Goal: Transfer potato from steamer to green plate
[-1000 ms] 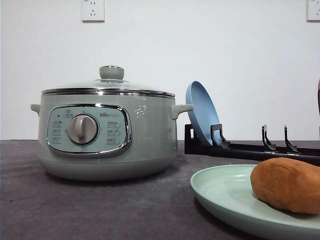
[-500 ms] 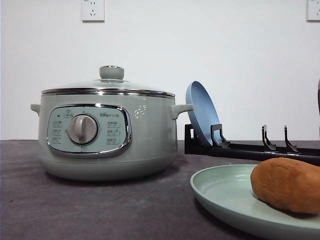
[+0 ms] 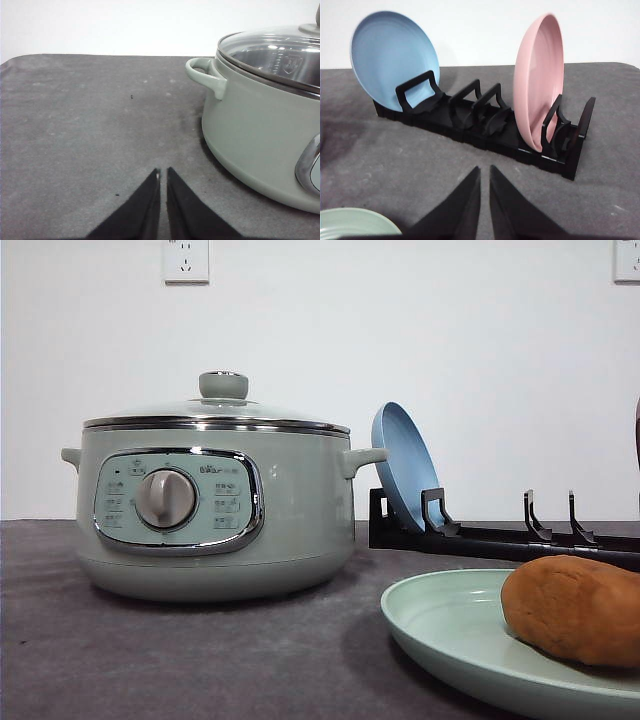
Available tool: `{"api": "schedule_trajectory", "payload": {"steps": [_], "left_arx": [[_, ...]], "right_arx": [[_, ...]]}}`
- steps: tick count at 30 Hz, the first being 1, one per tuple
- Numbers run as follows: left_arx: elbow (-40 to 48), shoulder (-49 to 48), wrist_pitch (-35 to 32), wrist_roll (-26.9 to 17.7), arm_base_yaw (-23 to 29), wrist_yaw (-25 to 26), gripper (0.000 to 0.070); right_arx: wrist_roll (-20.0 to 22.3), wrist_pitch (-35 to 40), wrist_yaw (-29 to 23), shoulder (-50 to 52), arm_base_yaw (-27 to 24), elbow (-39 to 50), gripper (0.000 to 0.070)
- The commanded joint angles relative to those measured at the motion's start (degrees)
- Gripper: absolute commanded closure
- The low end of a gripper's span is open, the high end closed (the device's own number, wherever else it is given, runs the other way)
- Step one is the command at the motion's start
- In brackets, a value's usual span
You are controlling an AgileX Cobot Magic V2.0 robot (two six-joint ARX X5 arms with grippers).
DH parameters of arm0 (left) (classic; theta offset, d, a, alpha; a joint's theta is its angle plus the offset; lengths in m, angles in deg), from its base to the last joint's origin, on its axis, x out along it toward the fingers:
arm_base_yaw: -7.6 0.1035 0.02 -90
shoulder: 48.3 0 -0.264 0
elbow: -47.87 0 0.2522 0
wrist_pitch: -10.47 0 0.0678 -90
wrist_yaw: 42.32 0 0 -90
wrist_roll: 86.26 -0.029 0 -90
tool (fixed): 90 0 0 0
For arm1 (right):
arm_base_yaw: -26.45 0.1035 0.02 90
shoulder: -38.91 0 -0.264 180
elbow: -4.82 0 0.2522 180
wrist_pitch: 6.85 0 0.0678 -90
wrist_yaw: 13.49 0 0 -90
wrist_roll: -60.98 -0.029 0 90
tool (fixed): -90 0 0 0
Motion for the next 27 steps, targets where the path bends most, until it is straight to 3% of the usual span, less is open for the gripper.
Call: {"api": "schedule_trajectory", "payload": {"steps": [1,6,27], "left_arx": [[1.2,-0.02,-0.63,0.15,0.0,-0.35,0.0683],[1.2,-0.02,-0.6,0.15,0.0,-0.35,0.0683],[1.18,-0.02,-0.63,0.15,0.0,-0.35,0.0683]], "right_arx": [[1.9,1.3,-0.02,0.28,0.04,0.76,0.0679],[4.55,1.32,-0.02,0.28,0.07,1.76,0.0679],[4.7,1.97,-0.02,0.28,0.92,7.38,0.0679]]}}
